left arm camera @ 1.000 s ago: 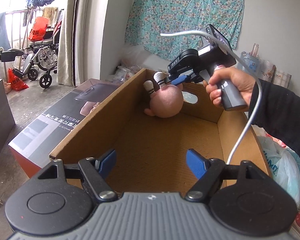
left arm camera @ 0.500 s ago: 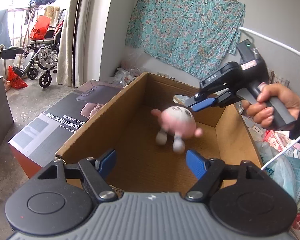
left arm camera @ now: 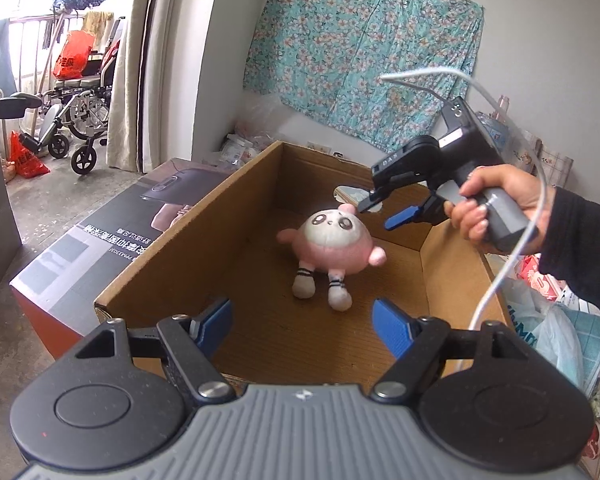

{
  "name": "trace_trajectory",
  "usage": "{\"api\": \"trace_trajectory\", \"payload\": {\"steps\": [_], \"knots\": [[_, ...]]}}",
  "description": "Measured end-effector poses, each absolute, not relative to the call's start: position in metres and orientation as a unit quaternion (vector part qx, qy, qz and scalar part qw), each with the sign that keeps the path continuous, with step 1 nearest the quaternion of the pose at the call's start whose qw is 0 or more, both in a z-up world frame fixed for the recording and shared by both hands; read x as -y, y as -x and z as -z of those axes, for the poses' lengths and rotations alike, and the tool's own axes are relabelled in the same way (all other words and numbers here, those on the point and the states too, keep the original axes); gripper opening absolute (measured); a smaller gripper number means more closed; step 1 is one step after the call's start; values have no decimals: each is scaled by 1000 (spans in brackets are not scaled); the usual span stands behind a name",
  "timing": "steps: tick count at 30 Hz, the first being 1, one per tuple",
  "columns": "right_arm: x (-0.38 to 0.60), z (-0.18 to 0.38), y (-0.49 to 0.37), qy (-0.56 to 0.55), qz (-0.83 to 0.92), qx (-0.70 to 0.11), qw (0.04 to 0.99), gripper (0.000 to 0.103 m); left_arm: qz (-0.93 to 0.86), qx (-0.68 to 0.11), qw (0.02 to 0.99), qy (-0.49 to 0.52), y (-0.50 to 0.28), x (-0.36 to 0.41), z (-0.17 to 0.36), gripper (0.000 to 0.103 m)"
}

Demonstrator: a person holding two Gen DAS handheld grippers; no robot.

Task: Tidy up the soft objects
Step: 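Open the right gripper to drop the doll into the cardboard box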

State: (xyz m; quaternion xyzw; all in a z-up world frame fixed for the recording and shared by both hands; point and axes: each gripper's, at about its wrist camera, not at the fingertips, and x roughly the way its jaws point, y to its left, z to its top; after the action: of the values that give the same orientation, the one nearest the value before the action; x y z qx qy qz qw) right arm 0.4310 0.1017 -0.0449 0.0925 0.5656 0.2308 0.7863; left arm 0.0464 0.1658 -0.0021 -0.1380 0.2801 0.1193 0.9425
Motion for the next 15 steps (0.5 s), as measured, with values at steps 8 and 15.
{"api": "trace_trajectory", "payload": {"steps": [8,15], "knots": [[-121,71,-448,-132,-216,-578,776,45,-121,-286,941,137,-49,-168,2,78],[-130,71,-447,-85,-222,-555,797,15,-123,-287,940,139,-48,-169,3,78]]}}
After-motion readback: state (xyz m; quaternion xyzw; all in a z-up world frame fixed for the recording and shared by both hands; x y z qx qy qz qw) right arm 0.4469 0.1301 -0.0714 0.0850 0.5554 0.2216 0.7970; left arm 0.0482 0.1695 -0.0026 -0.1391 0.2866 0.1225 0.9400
